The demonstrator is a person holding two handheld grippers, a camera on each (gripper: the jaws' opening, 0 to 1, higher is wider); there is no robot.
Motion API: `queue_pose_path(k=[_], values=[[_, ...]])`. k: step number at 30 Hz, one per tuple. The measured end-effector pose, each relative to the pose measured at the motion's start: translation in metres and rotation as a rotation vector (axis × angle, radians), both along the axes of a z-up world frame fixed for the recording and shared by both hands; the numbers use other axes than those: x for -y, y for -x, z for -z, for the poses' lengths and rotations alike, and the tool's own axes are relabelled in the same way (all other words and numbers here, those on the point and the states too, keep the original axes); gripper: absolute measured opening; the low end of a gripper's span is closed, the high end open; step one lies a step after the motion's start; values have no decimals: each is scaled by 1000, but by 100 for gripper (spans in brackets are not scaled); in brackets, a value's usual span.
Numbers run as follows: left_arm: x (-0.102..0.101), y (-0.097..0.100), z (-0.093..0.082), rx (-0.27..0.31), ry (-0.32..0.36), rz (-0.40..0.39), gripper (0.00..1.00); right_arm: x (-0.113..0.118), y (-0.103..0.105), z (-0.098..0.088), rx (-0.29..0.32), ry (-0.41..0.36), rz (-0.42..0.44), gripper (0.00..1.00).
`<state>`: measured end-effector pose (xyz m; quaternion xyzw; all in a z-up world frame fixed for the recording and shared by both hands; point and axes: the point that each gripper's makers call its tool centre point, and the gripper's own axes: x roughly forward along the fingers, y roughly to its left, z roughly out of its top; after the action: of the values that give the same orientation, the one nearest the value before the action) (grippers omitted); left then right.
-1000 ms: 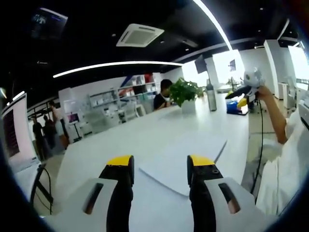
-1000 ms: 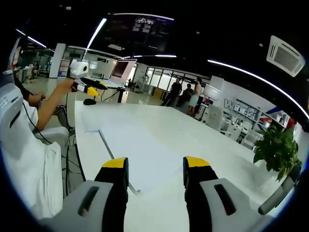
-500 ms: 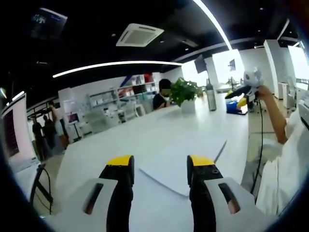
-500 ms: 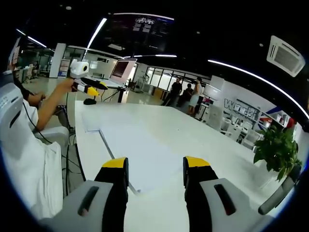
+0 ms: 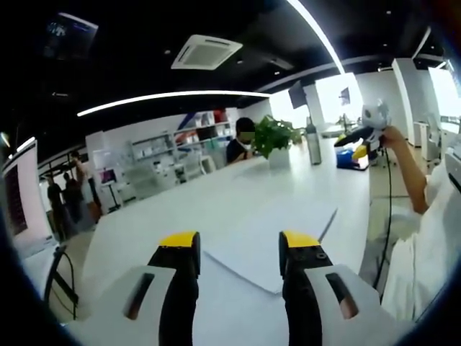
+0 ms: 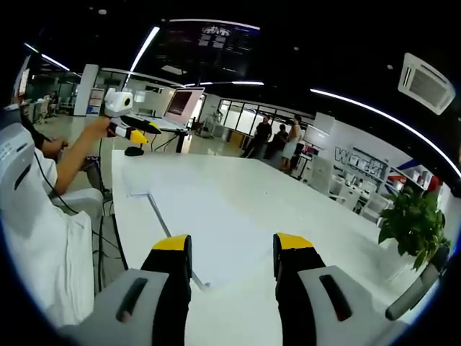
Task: Grasp the top corner of one sheet in the document stack and pull a single sheet out from the document stack, separating that one sheet from the rest and lifting it clear until the single sheet is fully removed from the stack
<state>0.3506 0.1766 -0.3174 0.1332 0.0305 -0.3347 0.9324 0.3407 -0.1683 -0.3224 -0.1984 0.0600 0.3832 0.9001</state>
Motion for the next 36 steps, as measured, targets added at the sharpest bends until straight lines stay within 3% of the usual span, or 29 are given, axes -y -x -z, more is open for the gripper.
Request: queue_pose_path(k=[36], values=[[23,-2,11,-9,-28,33,42,-1,1,2,-2,2,-2,45]])
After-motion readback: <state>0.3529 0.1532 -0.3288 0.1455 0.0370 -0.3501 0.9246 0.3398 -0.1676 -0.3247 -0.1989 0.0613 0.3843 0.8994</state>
